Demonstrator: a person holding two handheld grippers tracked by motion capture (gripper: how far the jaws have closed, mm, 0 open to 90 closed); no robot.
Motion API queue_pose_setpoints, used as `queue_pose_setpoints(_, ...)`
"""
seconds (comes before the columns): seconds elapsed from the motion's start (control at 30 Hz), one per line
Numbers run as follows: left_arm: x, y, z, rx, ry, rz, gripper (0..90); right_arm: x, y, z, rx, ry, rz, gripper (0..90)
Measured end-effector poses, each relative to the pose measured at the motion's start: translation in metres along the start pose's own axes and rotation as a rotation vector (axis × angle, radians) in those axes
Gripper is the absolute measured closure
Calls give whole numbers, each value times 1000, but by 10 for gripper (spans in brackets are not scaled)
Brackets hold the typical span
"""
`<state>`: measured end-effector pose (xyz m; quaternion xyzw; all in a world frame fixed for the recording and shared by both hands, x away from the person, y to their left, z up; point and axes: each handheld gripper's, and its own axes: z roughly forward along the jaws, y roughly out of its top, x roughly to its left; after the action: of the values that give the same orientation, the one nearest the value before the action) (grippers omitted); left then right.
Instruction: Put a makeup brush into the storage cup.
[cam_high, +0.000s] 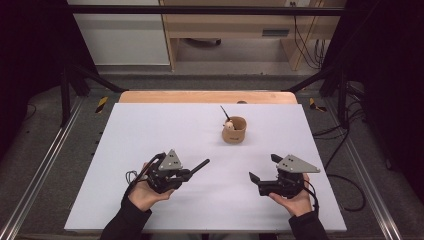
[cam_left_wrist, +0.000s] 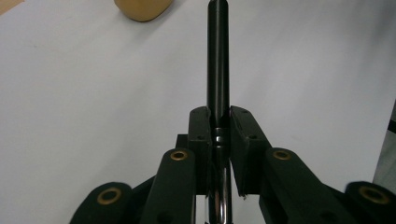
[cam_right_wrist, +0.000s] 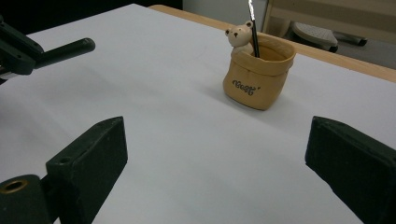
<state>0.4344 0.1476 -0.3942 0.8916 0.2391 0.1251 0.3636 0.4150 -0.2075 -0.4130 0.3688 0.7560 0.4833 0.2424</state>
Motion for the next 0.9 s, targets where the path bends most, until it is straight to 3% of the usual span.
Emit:
queue_pose_setpoints(0.2,-5,1,3,7,-29,9,791,6,4,5,21,14,-28,66)
queue_pose_setpoints(0.7,-12,6,7,50,-50,56,791,26,23,18,53,73,-104,70)
queue_pose_setpoints(0.9,-12,8,8,46,-64,49,791,32,29,20,73,90,-137,72)
